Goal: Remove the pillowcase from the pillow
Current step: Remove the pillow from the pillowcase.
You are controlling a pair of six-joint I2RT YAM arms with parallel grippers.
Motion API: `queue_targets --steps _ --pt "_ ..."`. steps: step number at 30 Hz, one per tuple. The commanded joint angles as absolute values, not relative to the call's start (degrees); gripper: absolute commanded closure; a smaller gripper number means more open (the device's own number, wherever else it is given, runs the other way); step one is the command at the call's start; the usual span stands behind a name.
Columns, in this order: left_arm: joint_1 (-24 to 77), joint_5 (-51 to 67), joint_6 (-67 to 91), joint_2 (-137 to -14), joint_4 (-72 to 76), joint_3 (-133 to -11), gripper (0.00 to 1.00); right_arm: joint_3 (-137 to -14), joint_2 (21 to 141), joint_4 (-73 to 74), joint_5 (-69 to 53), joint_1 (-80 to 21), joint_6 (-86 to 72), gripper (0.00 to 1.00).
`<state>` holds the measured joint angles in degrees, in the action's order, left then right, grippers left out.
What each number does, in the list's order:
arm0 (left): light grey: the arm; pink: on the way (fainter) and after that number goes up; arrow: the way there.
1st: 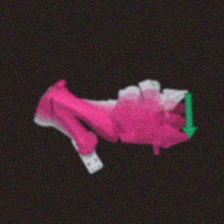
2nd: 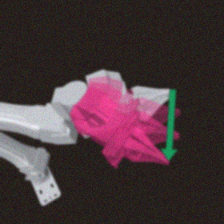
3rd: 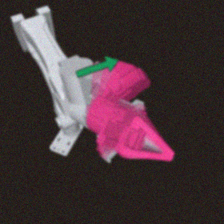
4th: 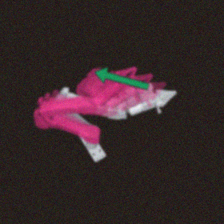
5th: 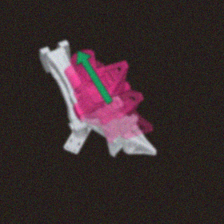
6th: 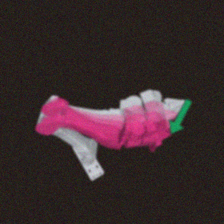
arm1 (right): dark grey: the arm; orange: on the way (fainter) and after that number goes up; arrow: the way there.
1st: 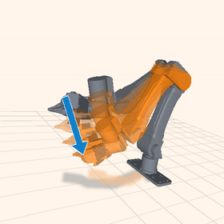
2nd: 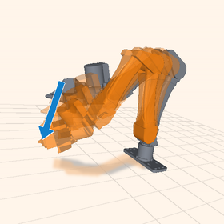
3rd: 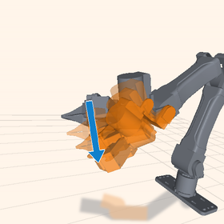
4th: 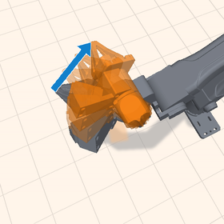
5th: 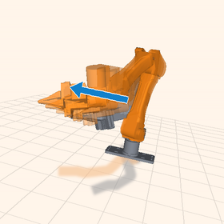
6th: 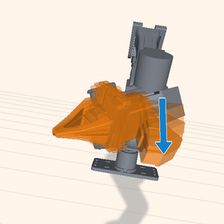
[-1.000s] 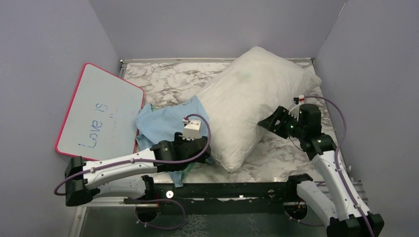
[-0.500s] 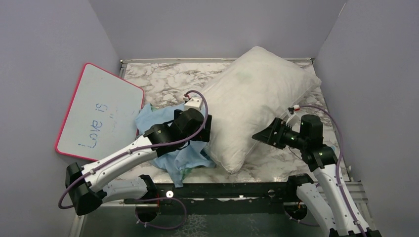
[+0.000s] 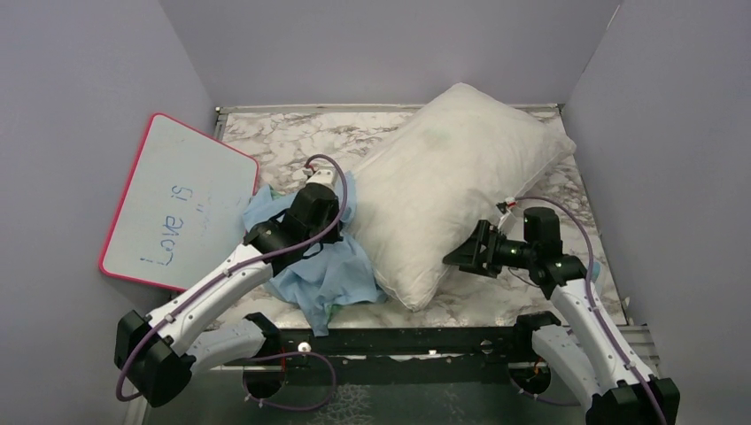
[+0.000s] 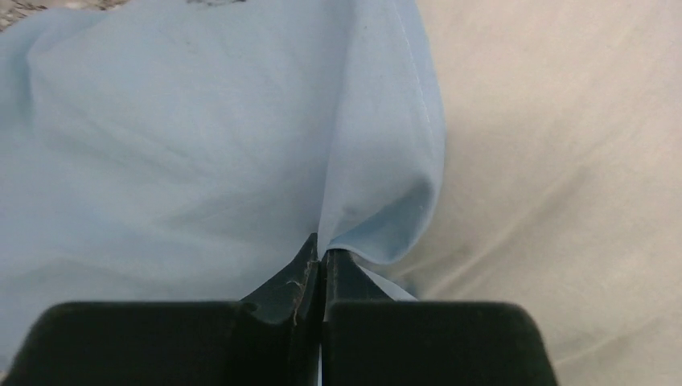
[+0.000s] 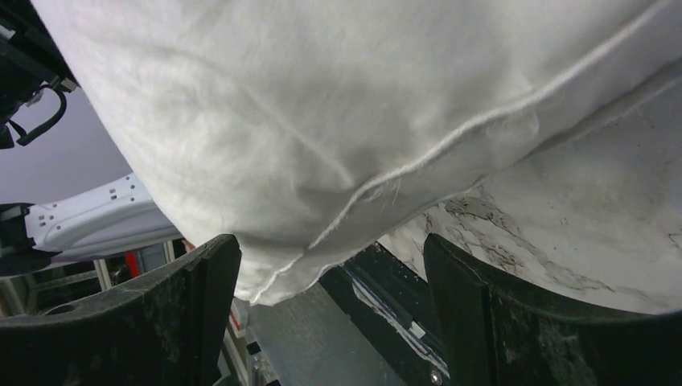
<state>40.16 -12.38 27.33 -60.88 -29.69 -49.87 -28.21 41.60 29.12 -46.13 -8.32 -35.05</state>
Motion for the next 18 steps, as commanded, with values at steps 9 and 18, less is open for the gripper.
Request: queue_targets --steps 9,18 --pt "25.86 -13.81 24.16 -49.49 -33.16 -46.62 1.00 -26.60 53.19 13.30 -38.44 -8.86 -47.55 0.50" --pt "10.83 -17.54 22.88 -47.86 -35.33 -45.15 1.00 -44.01 49.43 31.85 -3.32 -8.79 -40.32 0.93"
